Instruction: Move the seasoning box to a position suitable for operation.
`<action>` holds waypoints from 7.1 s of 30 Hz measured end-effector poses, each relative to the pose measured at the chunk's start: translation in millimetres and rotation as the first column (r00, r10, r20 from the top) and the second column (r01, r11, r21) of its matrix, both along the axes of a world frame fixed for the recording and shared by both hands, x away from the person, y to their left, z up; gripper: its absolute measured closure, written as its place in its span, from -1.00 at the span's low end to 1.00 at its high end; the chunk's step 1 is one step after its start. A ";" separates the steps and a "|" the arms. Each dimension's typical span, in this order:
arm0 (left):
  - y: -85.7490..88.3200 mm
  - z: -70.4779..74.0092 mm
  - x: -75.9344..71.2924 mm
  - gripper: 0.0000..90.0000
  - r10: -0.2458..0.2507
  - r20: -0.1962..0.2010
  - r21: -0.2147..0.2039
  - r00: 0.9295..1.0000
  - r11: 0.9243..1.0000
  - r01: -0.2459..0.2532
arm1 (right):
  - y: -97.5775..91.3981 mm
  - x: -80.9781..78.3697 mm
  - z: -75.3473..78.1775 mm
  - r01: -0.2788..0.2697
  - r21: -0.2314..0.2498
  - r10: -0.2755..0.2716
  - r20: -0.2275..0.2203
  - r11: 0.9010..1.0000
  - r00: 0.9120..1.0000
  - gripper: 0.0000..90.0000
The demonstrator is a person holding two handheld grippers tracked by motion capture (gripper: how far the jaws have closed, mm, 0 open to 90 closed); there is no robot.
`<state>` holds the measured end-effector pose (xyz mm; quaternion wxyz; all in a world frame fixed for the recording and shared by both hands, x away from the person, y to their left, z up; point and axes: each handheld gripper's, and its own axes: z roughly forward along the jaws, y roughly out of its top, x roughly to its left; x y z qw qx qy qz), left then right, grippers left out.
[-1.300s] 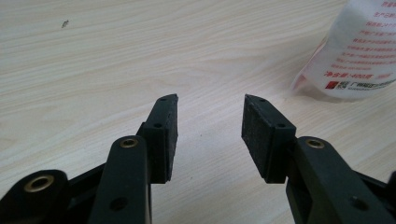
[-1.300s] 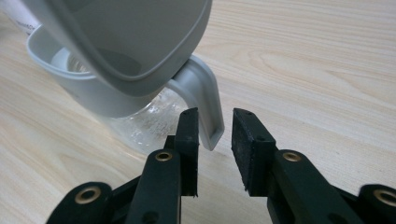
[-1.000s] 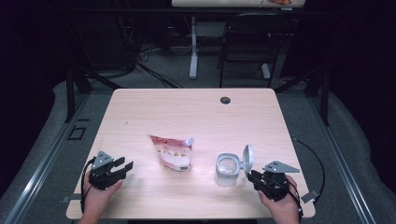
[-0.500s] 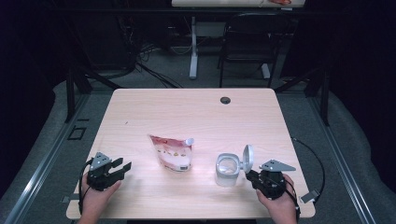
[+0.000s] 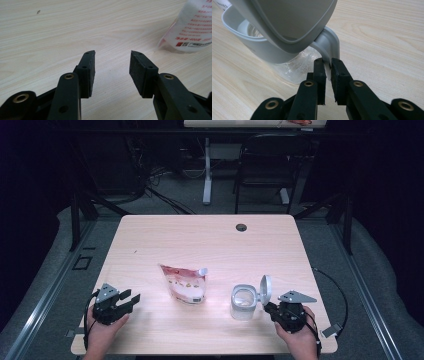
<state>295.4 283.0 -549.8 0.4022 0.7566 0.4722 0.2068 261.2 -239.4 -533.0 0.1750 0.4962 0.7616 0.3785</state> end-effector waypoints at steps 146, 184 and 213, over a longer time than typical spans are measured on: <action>-76.1 98.1 28.0 0.38 -0.292 0.065 -0.049 0.954 0.954 0.296 | 48.4 19.2 82.3 -0.136 -0.011 0.134 0.241 0.991 0.961 0.46; -77.8 90.1 26.9 0.41 -0.304 0.056 -0.042 0.951 0.951 0.306 | 127.5 54.0 85.2 -0.338 0.028 0.326 0.199 0.941 0.924 0.38; -73.7 93.9 26.2 0.83 -0.316 0.045 -0.064 0.948 0.946 0.318 | 149.9 61.2 83.6 -0.390 0.045 0.375 0.192 0.920 0.907 0.42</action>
